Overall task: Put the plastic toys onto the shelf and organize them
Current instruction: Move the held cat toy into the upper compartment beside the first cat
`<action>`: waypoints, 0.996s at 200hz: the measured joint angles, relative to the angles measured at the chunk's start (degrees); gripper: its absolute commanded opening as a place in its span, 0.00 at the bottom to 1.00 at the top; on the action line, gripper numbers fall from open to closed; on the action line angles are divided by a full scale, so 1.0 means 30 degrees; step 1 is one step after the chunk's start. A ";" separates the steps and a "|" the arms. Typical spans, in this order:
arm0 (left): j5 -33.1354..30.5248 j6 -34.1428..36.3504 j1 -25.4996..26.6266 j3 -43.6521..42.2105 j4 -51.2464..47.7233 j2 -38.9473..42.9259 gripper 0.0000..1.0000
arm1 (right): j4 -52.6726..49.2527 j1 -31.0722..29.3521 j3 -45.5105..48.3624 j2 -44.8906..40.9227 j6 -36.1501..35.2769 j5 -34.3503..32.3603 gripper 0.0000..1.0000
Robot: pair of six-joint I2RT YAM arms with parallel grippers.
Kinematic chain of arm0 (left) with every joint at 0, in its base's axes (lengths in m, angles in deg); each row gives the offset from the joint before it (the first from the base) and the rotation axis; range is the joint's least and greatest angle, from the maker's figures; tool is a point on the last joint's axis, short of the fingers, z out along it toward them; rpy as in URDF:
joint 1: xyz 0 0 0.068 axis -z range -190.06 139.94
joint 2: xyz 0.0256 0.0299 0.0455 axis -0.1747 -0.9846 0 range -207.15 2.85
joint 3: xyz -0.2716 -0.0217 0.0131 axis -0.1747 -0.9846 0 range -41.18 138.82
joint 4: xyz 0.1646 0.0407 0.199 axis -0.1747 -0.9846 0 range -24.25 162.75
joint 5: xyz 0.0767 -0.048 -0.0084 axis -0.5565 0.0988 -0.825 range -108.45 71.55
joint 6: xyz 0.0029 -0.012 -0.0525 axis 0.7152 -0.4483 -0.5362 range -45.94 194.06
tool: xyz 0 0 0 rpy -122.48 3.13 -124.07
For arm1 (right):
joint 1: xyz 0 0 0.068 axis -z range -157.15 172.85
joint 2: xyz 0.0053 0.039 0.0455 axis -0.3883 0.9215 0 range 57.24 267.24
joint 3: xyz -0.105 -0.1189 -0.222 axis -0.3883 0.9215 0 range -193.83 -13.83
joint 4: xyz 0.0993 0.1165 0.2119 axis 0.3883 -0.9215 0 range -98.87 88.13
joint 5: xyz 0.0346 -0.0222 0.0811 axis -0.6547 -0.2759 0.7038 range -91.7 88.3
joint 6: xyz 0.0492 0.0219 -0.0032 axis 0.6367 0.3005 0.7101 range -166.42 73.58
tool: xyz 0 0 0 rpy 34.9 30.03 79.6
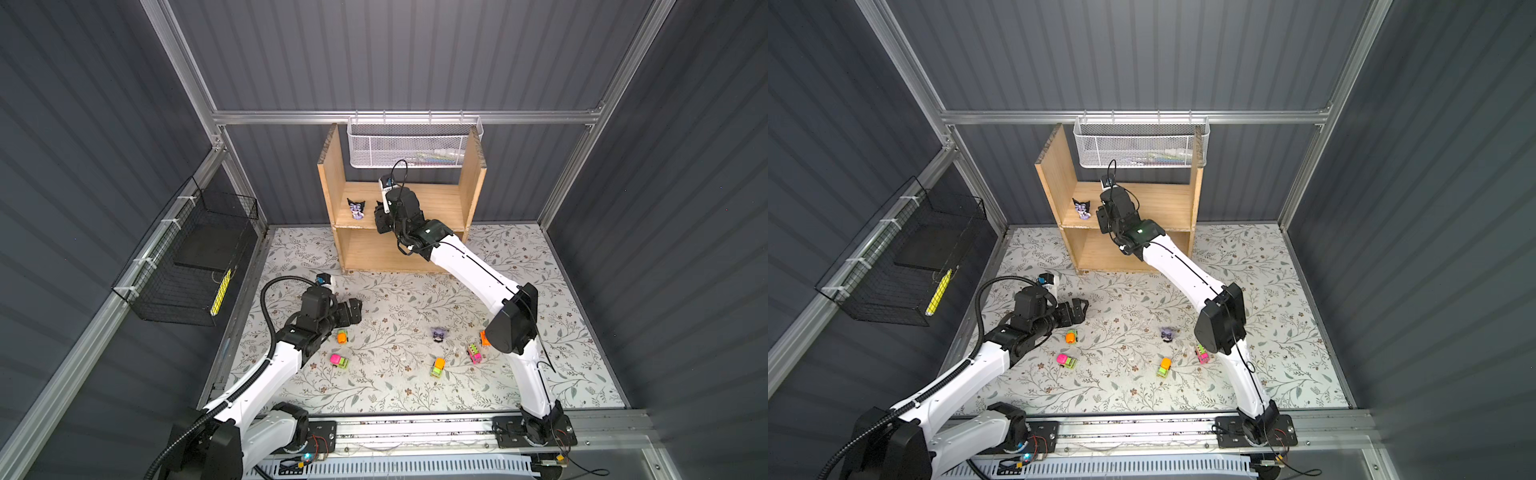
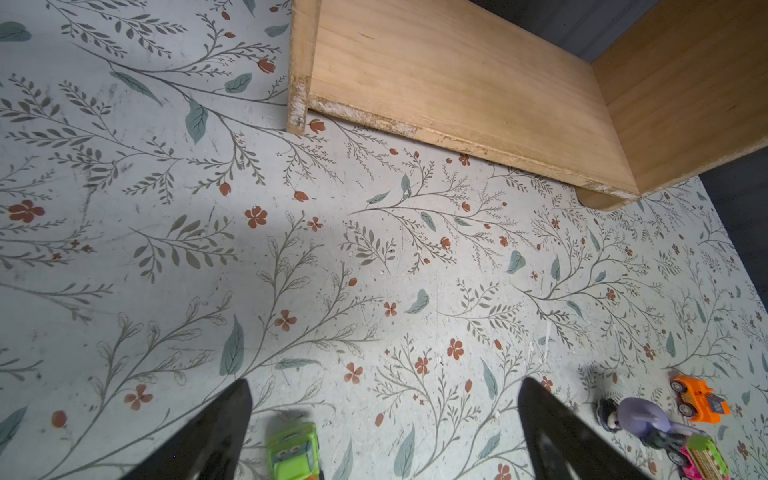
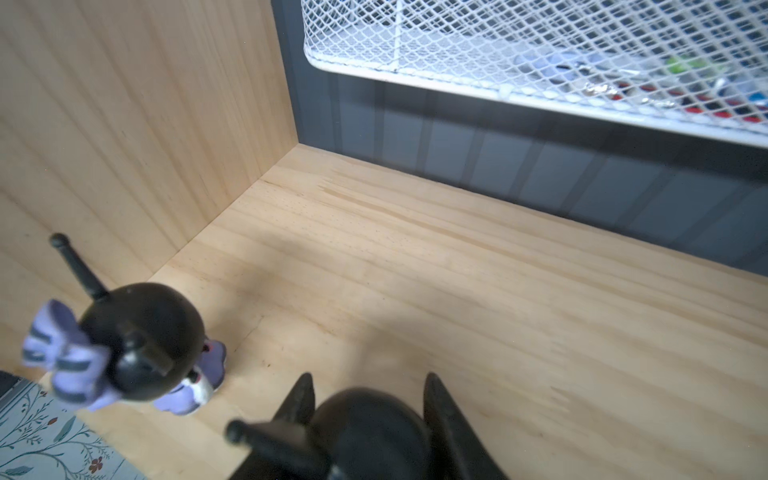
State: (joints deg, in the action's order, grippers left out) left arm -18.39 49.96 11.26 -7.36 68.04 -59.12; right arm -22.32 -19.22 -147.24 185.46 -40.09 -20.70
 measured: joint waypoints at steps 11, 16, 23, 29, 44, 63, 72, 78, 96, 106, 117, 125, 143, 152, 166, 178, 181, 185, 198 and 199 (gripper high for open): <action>0.0015 0.0000 0.0000 0.0000 0.0036 -0.0066 1.00 | -0.0175 0.0015 -0.0372 0.0277 -0.0007 0.0022 0.32; 0.0015 0.0000 0.0000 0.0000 0.0029 -0.0080 1.00 | -0.0240 0.0022 -0.0546 0.0423 -0.0007 0.0066 0.33; 0.0015 0.0000 0.0000 0.0000 0.0036 -0.0087 1.00 | -0.0277 0.0022 -0.0801 0.0576 -0.0015 0.0073 0.33; 0.0022 0.0000 0.0000 0.0000 0.0058 -0.0095 1.00 | -0.0299 0.0022 -0.0925 0.0663 -0.0007 0.0124 0.33; 0.0044 0.0000 0.0000 0.0000 0.0160 -0.0102 1.00 | -0.0393 0.0029 -0.1137 0.0765 0.0000 0.0146 0.33; 0.0066 0.0000 0.0000 0.0000 0.0255 -0.0102 1.00 | -0.0444 0.0029 -0.1217 0.0787 0.0000 0.0138 0.33; 0.0066 0.0000 0.0000 0.0000 0.0277 -0.0102 1.00 | -0.0466 0.0029 -0.1217 0.0794 0.0000 0.0131 0.33; 0.0073 0.0000 0.0000 0.0000 0.0306 -0.0102 1.00 | -0.0481 0.0029 -0.1217 0.0801 0.0000 0.0131 0.33; 0.0066 0.0000 0.0000 0.0000 0.0321 -0.0102 1.00 | -0.0459 0.0029 -0.1224 0.0852 0.0000 0.0124 0.33; 0.0066 0.0000 0.0000 0.0000 0.0321 -0.0102 1.00 | -0.0459 0.0029 -0.1224 0.0852 0.0000 0.0124 0.33; 0.0066 0.0000 0.0000 0.0000 0.0321 -0.0102 1.00 | -0.0452 0.0029 -0.1224 0.0852 -0.0007 0.0124 0.33; 0.0066 0.0000 0.0000 -0.0007 0.0321 -0.0102 1.00 | -0.0444 0.0029 -0.1224 0.0852 -0.0007 0.0124 0.33; 0.0066 0.0000 0.0000 -0.0007 0.0321 -0.0102 1.00 | -0.0401 0.0029 -0.1217 0.0860 -0.0015 0.0124 0.33; 0.0066 0.0000 0.0000 -0.0007 0.0321 -0.0102 1.00 | -0.0350 0.0029 -0.1217 0.0860 -0.0022 0.0117 0.33; 0.0066 0.0000 0.0000 -0.0007 0.0321 -0.0102 1.00 | -0.0087 0.0007 -0.1071 0.0860 -0.0102 0.0036 0.33; 0.0066 -0.0007 0.0000 -0.0007 0.0321 -0.0102 1.00 | 0.0590 -0.0044 -0.0605 0.0838 -0.0182 -0.0102 0.34; 0.0066 -0.0007 0.0000 -0.0007 0.0321 -0.0102 1.00 | 0.0831 -0.0073 -0.0474 0.0816 -0.0219 -0.0160 0.34; 0.0066 0.0000 0.0000 -0.0007 0.0321 -0.0102 1.00 | 0.1115 -0.0102 -0.0270 0.0772 -0.0240 -0.0204 0.34; 0.0066 0.0000 0.0000 -0.0007 0.0321 -0.0102 1.00 | 0.1865 -0.0175 0.0350 0.0561 -0.0415 -0.0408 0.34; 0.0066 0.0000 0.0000 -0.0007 0.0321 -0.0102 1.00 | 0.1894 -0.0175 0.0386 0.0546 -0.0430 -0.0430 0.34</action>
State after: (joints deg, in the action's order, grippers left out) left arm -18.20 49.96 11.26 -7.38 69.00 -59.43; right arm -16.63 -19.74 -146.08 187.10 -41.38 -21.99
